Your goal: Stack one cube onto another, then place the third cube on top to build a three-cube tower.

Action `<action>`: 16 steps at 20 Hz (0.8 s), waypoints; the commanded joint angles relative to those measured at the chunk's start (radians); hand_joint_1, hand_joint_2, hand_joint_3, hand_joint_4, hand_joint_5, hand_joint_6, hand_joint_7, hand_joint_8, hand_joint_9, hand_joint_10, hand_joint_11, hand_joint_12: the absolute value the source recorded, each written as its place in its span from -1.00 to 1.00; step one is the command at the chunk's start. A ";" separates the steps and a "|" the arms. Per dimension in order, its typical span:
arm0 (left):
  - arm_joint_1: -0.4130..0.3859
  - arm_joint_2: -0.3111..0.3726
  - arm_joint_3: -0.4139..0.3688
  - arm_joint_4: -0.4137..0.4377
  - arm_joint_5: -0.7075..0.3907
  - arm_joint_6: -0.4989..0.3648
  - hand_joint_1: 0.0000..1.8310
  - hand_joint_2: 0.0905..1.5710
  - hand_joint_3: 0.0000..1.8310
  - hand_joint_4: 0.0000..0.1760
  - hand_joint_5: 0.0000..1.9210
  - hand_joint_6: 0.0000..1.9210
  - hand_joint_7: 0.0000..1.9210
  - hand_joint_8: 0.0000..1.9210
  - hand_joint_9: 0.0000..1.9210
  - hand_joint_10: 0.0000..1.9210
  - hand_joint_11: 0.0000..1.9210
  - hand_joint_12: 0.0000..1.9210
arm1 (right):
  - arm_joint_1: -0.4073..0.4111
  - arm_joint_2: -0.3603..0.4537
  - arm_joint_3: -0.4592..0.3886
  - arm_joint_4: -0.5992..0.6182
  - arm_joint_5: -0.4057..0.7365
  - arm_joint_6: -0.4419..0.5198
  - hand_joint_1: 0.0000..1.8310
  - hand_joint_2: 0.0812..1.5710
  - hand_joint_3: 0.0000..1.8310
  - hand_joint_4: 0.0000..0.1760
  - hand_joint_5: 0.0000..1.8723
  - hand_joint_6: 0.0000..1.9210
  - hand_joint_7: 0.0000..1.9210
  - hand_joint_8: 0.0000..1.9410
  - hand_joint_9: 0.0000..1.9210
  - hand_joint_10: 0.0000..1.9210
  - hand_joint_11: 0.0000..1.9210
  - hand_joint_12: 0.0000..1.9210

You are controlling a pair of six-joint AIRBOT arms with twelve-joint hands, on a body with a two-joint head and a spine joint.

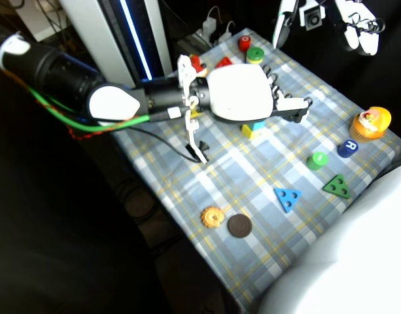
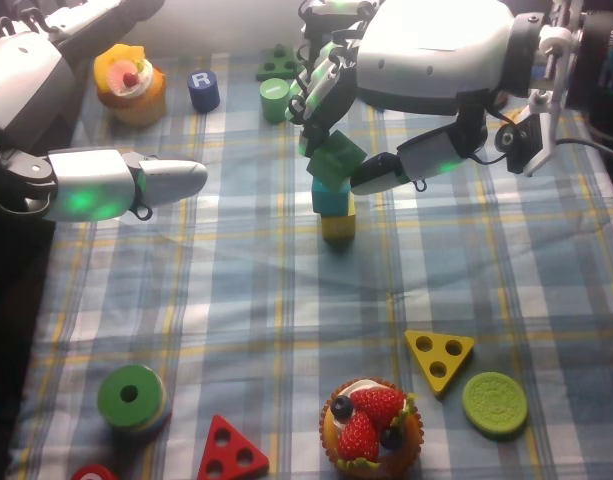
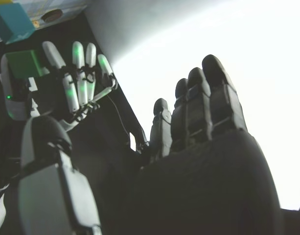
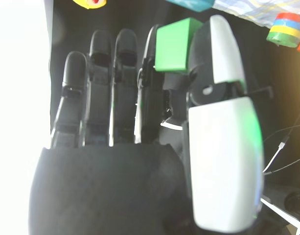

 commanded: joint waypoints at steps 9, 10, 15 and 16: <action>-0.013 -0.003 0.004 0.030 -0.115 -0.006 -0.22 0.01 -1.00 1.00 -0.83 -1.00 -0.84 -1.00 -0.83 -1.00 -1.00 -0.41 | 0.000 0.002 0.004 0.046 0.075 0.005 0.24 0.37 -1.00 -1.00 0.06 0.00 -0.19 -1.00 -0.40 -0.99 -1.00 0.13; -0.013 -0.003 0.004 0.030 -0.115 -0.006 -0.22 0.01 -1.00 1.00 -0.82 -1.00 -0.84 -1.00 -0.83 -1.00 -1.00 -0.42 | 0.000 0.003 0.004 0.046 0.075 0.005 0.24 0.37 -1.00 -1.00 0.06 0.00 -0.18 -1.00 -0.39 -0.99 -1.00 0.13; -0.013 -0.004 0.005 0.030 -0.114 -0.006 -0.21 0.00 -1.00 1.00 -0.83 -1.00 -0.84 -1.00 -0.84 -1.00 -1.00 -0.44 | 0.000 0.001 0.013 0.050 0.071 0.005 0.23 0.36 -1.00 -1.00 0.08 -0.04 -0.17 -1.00 -0.36 -0.99 -1.00 0.23; -0.013 -0.005 0.005 0.030 -0.114 -0.006 -0.21 0.00 -1.00 1.00 -0.83 -1.00 -0.84 -1.00 -0.84 -1.00 -1.00 -0.44 | 0.000 -0.001 0.016 0.050 0.070 0.005 0.25 0.36 -1.00 -1.00 0.08 -0.04 -0.16 -0.99 -0.34 -0.98 -1.00 0.29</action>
